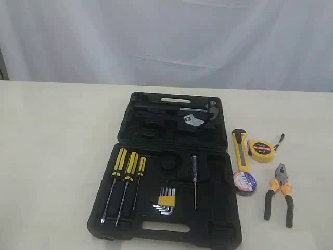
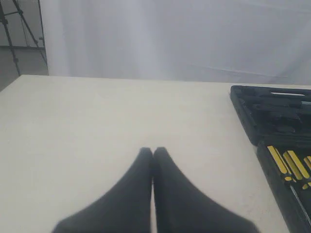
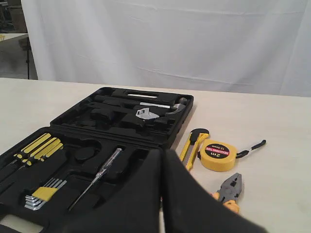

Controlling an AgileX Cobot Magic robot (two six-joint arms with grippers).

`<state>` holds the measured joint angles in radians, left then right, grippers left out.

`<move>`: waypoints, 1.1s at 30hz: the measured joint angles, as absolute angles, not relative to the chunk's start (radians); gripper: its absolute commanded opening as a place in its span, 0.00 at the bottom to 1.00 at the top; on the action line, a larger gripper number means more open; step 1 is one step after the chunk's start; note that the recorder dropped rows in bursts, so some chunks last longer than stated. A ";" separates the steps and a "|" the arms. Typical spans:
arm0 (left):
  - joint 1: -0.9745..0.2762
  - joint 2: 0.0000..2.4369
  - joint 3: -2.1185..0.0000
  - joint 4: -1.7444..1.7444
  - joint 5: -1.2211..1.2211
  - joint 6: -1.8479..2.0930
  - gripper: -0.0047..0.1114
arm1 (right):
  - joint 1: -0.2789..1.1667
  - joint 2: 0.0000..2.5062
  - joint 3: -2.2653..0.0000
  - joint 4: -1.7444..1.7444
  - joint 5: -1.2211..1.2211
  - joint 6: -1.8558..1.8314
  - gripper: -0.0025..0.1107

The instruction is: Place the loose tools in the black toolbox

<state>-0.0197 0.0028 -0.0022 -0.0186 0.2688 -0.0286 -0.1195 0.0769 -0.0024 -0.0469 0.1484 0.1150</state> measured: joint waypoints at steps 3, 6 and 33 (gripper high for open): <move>-0.020 0.003 -0.002 -0.019 0.269 -0.029 0.04 | -0.120 0.077 -0.002 -0.047 0.148 0.115 0.02; -0.020 0.003 -0.002 -0.019 0.269 -0.029 0.04 | -0.120 0.077 -0.002 -0.047 0.148 0.115 0.02; -0.020 0.003 -0.002 -0.019 0.269 -0.029 0.04 | -0.120 0.077 -0.001 -0.047 -0.071 0.227 0.02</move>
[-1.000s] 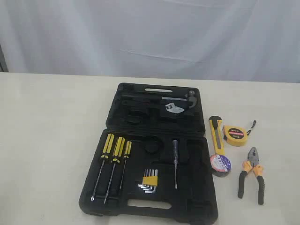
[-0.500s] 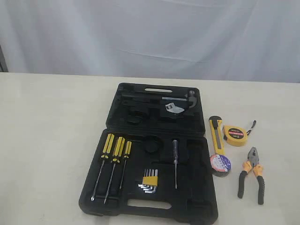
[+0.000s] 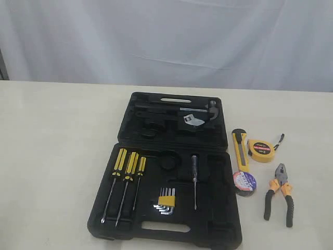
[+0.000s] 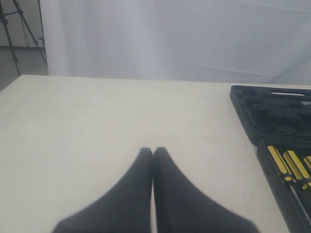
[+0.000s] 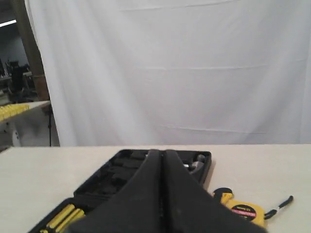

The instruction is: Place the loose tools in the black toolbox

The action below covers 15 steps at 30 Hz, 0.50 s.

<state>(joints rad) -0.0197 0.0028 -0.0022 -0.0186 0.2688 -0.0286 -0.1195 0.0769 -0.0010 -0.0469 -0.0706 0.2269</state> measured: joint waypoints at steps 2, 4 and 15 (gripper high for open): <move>-0.020 0.003 -0.002 -0.019 0.269 -0.029 0.04 | -0.120 0.077 -0.001 -0.045 -0.100 0.273 0.02; -0.020 0.003 -0.002 -0.019 0.269 -0.029 0.04 | -0.120 0.077 -0.001 -0.045 -0.123 0.298 0.02; -0.020 0.003 -0.002 -0.019 0.269 -0.029 0.04 | -0.120 0.140 -0.125 0.008 0.119 0.374 0.02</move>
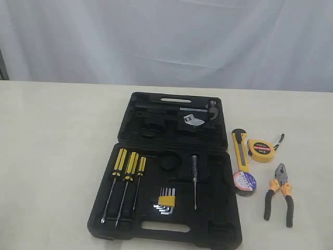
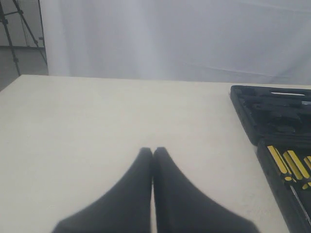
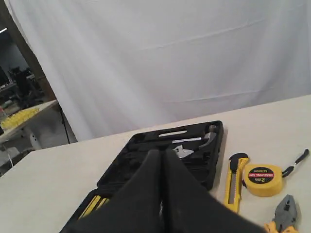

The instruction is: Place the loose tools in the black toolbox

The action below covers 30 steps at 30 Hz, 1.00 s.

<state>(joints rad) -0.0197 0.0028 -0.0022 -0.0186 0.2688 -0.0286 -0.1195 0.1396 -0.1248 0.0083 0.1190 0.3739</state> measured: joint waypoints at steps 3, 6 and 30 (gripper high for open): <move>-0.020 0.003 -0.002 -0.019 0.269 -0.029 0.04 | -0.120 0.267 -0.326 0.013 0.350 0.319 0.02; -0.020 0.003 -0.002 -0.019 0.269 -0.029 0.04 | -0.120 0.477 -0.531 0.015 0.615 0.249 0.02; -0.020 0.003 -0.002 -0.019 0.269 -0.029 0.04 | -0.120 1.693 -1.110 0.017 0.961 -0.094 0.02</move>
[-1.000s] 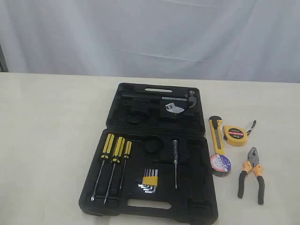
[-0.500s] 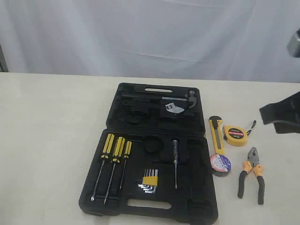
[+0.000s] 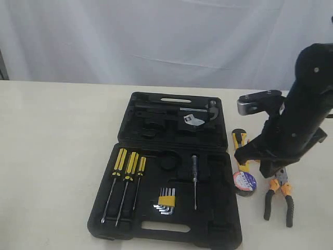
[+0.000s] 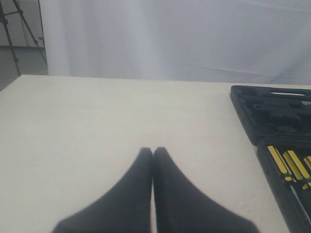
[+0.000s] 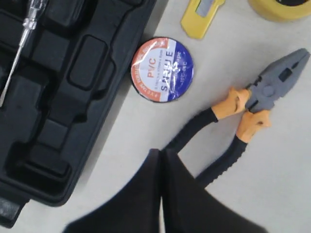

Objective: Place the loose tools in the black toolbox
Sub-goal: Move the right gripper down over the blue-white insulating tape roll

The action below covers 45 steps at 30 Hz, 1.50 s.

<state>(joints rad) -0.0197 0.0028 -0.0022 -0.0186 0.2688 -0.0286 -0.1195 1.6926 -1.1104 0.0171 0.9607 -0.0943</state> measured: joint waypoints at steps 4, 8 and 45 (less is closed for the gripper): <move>-0.020 0.003 -0.002 -0.019 0.269 -0.029 0.04 | -0.120 1.772 -1.140 0.037 0.954 -0.105 0.02; -0.020 0.003 -0.002 -0.019 0.269 -0.029 0.04 | -0.120 1.808 -1.144 0.039 0.936 -0.108 0.02; -0.020 0.003 -0.002 -0.019 0.269 -0.029 0.04 | -0.120 1.838 -1.144 0.007 0.893 -0.328 0.62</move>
